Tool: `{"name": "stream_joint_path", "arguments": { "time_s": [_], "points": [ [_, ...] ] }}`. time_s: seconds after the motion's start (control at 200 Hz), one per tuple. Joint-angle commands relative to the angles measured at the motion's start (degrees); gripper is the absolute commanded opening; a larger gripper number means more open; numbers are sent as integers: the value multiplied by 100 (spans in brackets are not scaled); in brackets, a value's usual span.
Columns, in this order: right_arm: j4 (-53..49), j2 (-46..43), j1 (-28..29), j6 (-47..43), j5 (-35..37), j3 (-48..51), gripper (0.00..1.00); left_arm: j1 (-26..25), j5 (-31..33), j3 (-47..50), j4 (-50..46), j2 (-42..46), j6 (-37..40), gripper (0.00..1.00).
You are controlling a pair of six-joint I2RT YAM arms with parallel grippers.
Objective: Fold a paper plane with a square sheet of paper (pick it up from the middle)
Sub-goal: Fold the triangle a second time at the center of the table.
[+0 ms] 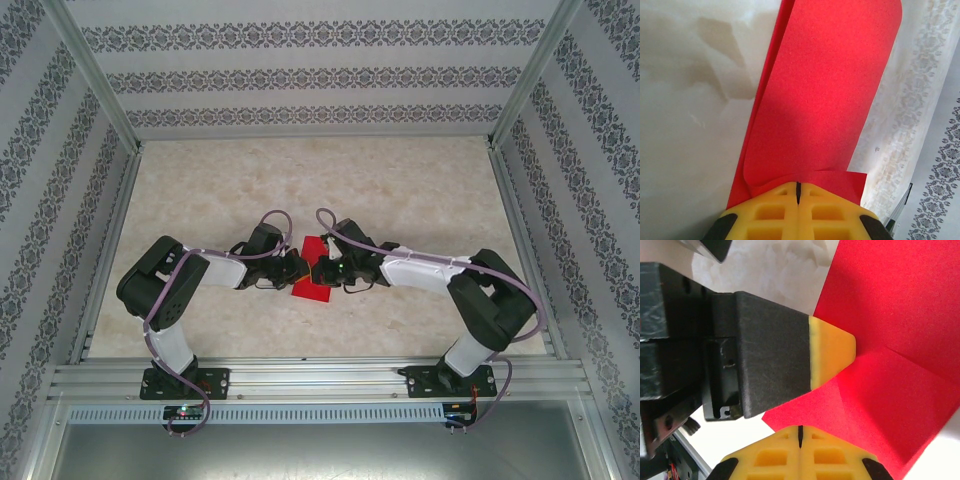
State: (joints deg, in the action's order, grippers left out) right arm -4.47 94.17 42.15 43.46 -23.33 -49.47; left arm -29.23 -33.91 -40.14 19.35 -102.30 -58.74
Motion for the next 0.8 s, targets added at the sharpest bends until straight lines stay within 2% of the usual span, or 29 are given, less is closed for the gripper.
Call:
{"name": "stream_joint_path", "arguments": {
  "time_s": [0.0, 0.34, 0.44, 0.794],
  "points": [
    [-49, 259, 48, 90, -246, -217, 5, 14, 279, 66, -701, -221, 161, 0],
    [-165, 659, 22, 81, -127, -332, 7, 14, 224, 85, -744, -215, 218, 0],
    [-550, 786, 14, -12, -92, -472, 7, 14, 272, 124, -915, -117, 329, 0],
    [-558, 868, 24, 54, 90, -41, 10, 14, 288, 107, -882, -233, 320, 0]
  ]
}}
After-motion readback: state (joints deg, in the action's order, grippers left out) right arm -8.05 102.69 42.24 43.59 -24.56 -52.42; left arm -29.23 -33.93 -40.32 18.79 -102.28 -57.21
